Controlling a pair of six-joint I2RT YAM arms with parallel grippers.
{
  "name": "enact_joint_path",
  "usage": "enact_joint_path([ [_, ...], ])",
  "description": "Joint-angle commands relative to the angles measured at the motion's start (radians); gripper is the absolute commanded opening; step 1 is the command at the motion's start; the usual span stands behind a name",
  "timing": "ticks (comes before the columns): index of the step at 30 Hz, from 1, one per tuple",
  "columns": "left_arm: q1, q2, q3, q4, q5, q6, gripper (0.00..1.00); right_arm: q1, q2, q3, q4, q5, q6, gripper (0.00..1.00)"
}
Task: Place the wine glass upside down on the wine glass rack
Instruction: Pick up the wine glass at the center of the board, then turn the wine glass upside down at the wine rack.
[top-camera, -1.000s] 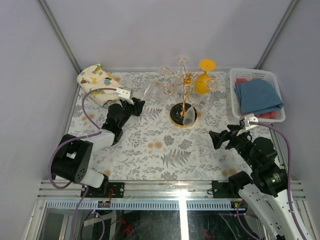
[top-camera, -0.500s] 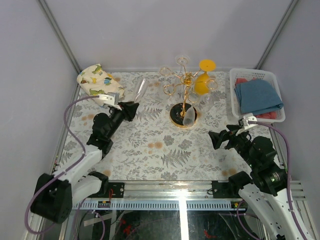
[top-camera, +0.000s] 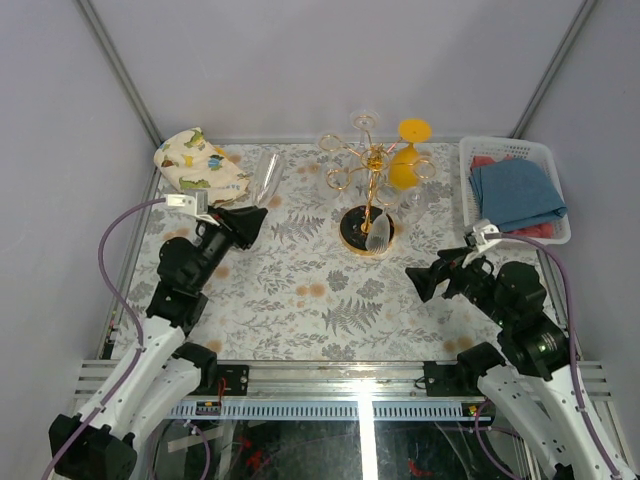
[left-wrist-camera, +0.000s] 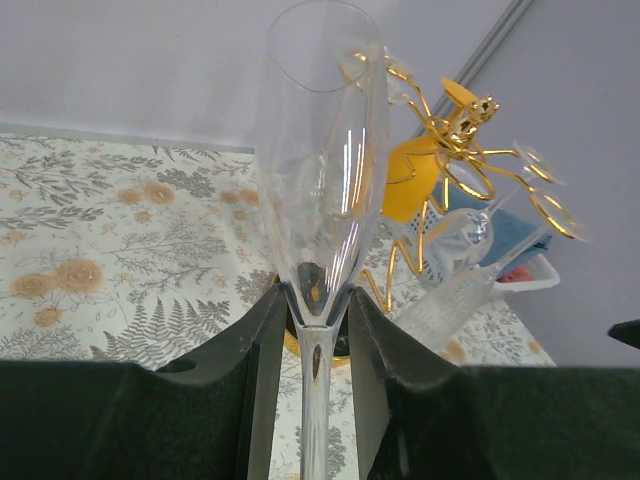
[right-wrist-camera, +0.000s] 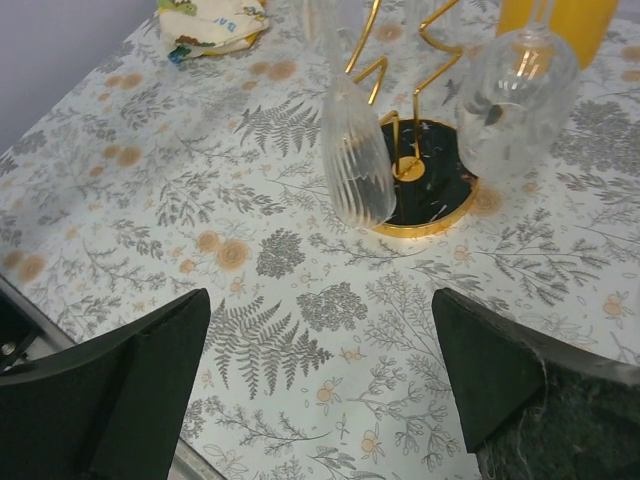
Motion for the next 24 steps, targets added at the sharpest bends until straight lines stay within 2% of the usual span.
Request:
enact_joint_path([
  [1,0.009,-0.06,0.082,-0.108,0.03,-0.03,0.0,0.002,0.068,0.061,0.034,-0.103,0.021,0.98],
  [5,0.008,-0.085,0.103,-0.161,0.033,-0.025,0.0,0.002,0.083,0.053,0.063,-0.133,0.042,0.98],
  [18,0.008,-0.092,0.116,-0.175,0.068,-0.067,0.0,0.021,0.13,0.015,0.123,-0.192,0.069,0.95],
  [21,0.008,-0.09,0.136,-0.214,0.058,-0.058,0.0,0.079,0.156,0.01,0.147,-0.153,0.066,0.95],
  [24,0.008,-0.1,0.145,-0.233,0.044,-0.054,0.0,0.216,0.19,0.004,0.188,-0.042,0.067,0.95],
])
